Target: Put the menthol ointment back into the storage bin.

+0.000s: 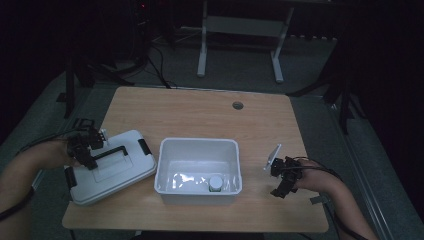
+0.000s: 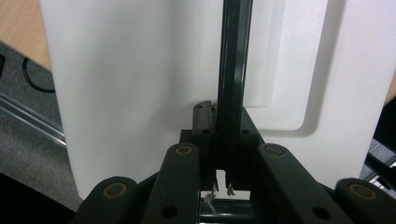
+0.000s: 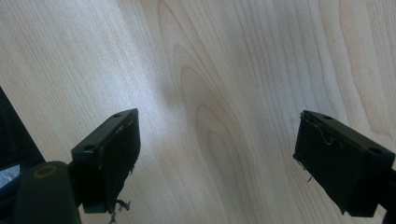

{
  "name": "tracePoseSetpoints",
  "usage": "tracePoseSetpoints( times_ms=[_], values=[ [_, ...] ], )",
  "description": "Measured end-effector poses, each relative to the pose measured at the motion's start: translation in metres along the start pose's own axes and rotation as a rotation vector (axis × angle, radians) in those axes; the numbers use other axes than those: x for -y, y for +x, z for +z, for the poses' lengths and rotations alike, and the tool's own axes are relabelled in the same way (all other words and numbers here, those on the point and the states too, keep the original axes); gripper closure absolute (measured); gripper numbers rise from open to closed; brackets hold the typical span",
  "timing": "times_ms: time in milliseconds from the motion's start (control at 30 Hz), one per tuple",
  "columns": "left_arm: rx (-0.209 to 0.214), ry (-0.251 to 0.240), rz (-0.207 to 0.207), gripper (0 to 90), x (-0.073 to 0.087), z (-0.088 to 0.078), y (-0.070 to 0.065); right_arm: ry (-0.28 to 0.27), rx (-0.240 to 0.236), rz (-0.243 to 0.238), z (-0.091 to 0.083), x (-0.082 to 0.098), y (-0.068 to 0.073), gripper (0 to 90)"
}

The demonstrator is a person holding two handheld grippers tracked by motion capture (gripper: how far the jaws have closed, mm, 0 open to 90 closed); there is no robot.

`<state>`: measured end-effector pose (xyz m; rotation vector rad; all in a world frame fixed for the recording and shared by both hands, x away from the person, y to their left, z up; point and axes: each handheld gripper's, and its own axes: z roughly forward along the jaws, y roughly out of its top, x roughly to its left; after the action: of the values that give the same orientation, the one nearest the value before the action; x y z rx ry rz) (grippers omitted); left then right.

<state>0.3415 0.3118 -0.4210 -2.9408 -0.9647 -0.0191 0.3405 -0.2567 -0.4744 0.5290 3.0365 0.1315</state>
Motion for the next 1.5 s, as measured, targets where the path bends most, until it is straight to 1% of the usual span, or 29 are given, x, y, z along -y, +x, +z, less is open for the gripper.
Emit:
tracePoseSetpoints(
  times_ms=[33, 67, 133, 167, 233, 267, 333, 367, 400, 467, 500, 533, 567, 700, 833, 967, 1000, 1067, 1100, 1133, 1167, 1233, 1267, 1300, 1367, 1400, 1433, 1467, 1500],
  values=[
    [-0.004, -0.007, -0.007, 83.6, 0.001, -0.006, 0.000, -0.002, 0.000, 0.000, 0.000, 0.000, 0.000, 14.0],
    [-0.004, -0.007, -0.004, 83.6, 0.002, -0.012, -0.001, -0.001, 0.002, -0.001, -0.001, 0.001, 0.000, 14.0],
    [-0.027, -0.010, -0.002, 83.6, 0.004, -0.025, -0.002, -0.003, 0.002, -0.001, -0.001, 0.001, 0.000, 14.0],
    [-0.027, -0.014, -0.003, 83.6, 0.005, -0.031, -0.002, -0.003, 0.003, 0.000, -0.001, 0.001, 0.000, 14.0],
    [-0.046, -0.026, -0.004, 83.6, 0.006, -0.043, -0.004, -0.004, 0.005, -0.001, -0.001, 0.001, 0.000, 14.0],
    [-0.046, -0.028, 0.000, 83.6, 0.007, -0.049, -0.005, -0.005, 0.003, -0.002, -0.002, 0.001, 0.000, 13.9],
    [-0.061, -0.036, 0.004, 83.6, 0.007, -0.060, -0.007, -0.006, 0.005, -0.002, -0.002, 0.001, 0.000, 14.0],
    [-0.059, -0.039, 0.011, 83.6, 0.007, -0.065, -0.008, -0.005, 0.005, 0.000, -0.003, 0.001, 0.000, 14.0],
    [-0.069, -0.044, 0.017, 83.6, 0.006, -0.071, -0.010, -0.007, 0.005, 0.000, -0.003, 0.001, 0.000, 14.0],
    [-0.073, -0.050, 0.029, 83.6, 0.004, -0.080, -0.013, -0.004, 0.006, 0.003, -0.004, 0.001, 0.000, 13.9],
    [-0.080, -0.055, 0.037, 83.6, 0.002, -0.084, -0.015, -0.004, 0.008, 0.001, -0.004, 0.001, 0.000, 14.0],
    [-0.080, -0.060, 0.041, 83.6, 0.000, -0.087, -0.017, -0.005, 0.007, -0.001, -0.004, 0.001, 0.000, 13.9],
    [-0.079, -0.064, 0.054, 83.6, -0.003, -0.089, -0.020, -0.007, 0.006, -0.001, -0.004, 0.001, 0.000, 14.0],
    [-0.070, -0.092, 0.096, 83.6, -0.016, -0.093, -0.028, -0.008, 0.005, 0.001, -0.004, 0.000, 0.001, 14.0],
    [-0.058, -0.099, 0.144, 83.6, -0.032, -0.089, -0.038, -0.003, 0.007, -0.001, -0.004, 0.000, 0.001, 14.0],
    [-0.061, -0.123, 0.203, 83.6, -0.048, -0.089, -0.051, 0.001, 0.010, -0.003, -0.004, 0.001, 0.000, 14.0],
    [-0.055, -0.122, 0.217, 83.6, -0.054, -0.091, -0.055, 0.000, 0.007, 0.001, -0.004, 0.001, 0.000, 13.9],
    [-0.066, -0.120, 0.244, 83.6, -0.062, -0.093, -0.060, 0.001, 0.006, 0.002, -0.004, 0.001, 0.000, 14.0],
    [-0.061, -0.118, 0.252, 83.6, -0.067, -0.095, -0.063, 0.005, 0.007, 0.002, -0.004, 0.001, 0.000, 14.0],
    [-0.066, -0.118, 0.272, 83.6, -0.071, -0.096, -0.066, 0.009, 0.008, -0.001, -0.004, 0.001, 0.000, 13.9],
    [-0.070, -0.126, 0.280, 83.6, -0.076, -0.098, -0.069, 0.007, 0.007, 0.000, -0.004, 0.001, 0.000, 13.9],
    [-0.068, -0.125, 0.308, 83.6, -0.086, -0.100, -0.075, 0.003, 0.007, -0.005, -0.004, 0.000, 0.001, 13.9],
    [-0.068, -0.130, 0.313, 83.6, -0.090, -0.101, -0.078, 0.004, 0.007, -0.004, -0.005, 0.000, 0.001, 14.0],
    [-0.061, -0.126, 0.327, 83.6, -0.095, -0.102, -0.080, 0.002, 0.006, -0.006, -0.005, 0.000, 0.001, 14.0],
    [-0.073, -0.131, 0.342, 83.6, -0.105, -0.103, -0.085, 0.003, 0.006, -0.005, -0.005, 0.000, 0.001, 13.9],
    [-0.063, -0.129, 0.360, 83.6, -0.109, -0.103, -0.088, 0.003, 0.007, -0.006, -0.005, 0.000, 0.001, 14.0],
    [-0.066, -0.139, 0.385, 83.5, -0.113, -0.104, -0.092, 0.004, 0.007, -0.007, -0.005, 0.000, 0.001, 13.9],
    [-0.054, -0.148, 0.390, 83.6, -0.118, -0.104, -0.094, 0.006, 0.009, -0.008, -0.005, 0.001, 0.001, 13.9],
    [-0.050, -0.152, 0.410, 83.6, -0.122, -0.104, -0.096, 0.008, 0.009, -0.009, -0.005, 0.001, 0.001, 14.0]
  ],
)
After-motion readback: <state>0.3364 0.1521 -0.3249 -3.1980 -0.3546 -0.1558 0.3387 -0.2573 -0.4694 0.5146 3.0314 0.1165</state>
